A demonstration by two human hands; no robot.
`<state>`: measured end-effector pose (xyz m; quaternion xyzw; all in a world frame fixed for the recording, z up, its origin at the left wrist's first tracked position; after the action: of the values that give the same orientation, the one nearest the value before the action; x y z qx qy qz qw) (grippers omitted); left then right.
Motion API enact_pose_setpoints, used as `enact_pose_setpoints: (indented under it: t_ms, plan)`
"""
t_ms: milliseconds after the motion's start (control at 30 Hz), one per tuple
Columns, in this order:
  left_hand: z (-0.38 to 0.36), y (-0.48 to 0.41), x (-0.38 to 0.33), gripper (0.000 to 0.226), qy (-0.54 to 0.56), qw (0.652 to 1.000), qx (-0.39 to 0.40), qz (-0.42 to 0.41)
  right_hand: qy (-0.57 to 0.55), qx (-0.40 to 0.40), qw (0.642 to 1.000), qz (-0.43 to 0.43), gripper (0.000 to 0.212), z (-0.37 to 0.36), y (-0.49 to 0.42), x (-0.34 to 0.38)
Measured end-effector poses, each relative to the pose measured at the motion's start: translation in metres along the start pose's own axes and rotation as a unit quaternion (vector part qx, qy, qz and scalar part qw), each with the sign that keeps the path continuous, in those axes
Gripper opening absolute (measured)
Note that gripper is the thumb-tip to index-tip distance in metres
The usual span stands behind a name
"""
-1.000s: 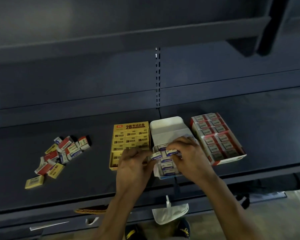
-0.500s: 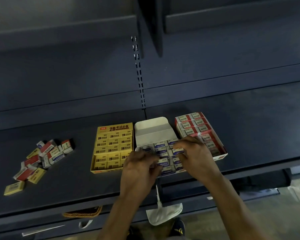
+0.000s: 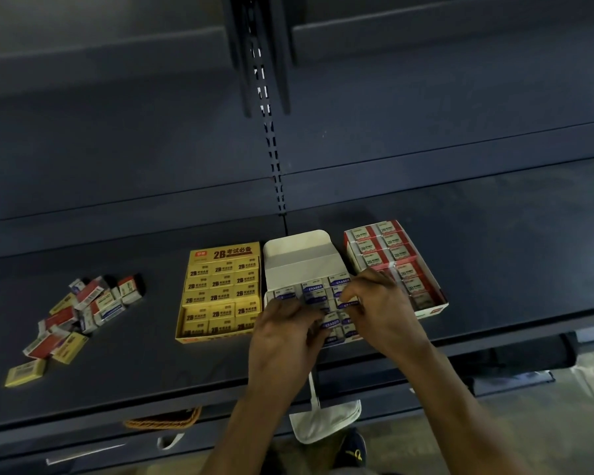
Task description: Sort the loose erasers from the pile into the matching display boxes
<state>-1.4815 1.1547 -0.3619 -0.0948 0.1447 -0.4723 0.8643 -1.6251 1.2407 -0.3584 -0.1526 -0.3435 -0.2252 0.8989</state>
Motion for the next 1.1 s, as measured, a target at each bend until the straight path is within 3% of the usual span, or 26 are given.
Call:
enact_pose_setpoints:
  t_ms: [600, 800, 1100]
  plan:
    - [-0.02, -0.017, -0.026, 0.033, 0.036, 0.998, -0.004, -0.045, -0.015, 0.041, 0.999, -0.005, 0.024, 0.018, 0.001, 0.013]
    - [-0.021, -0.014, -0.02, 0.026, 0.058, 0.998, -0.008, -0.02, -0.026, 0.029, 0.999, 0.0, 0.015, 0.017, 0.001, 0.014]
    - [0.003, -0.007, 0.022, 0.019, 0.015, 0.998, -0.05, 0.043, -0.036, -0.014, 0.998, 0.057, 0.024, -0.009, -0.01, 0.034]
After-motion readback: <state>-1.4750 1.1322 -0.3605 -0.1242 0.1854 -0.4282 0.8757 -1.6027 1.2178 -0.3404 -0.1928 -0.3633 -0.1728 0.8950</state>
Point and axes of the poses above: each hand's wrist, its own y-axis away from the middle knuckle, its own z-axis out of the back of the hand, x = y × z, the point moved 1 cm from there along -y, towards the middle knuckle, and after that the axes turned 14 degrees about -y, right-handed, at the moved point
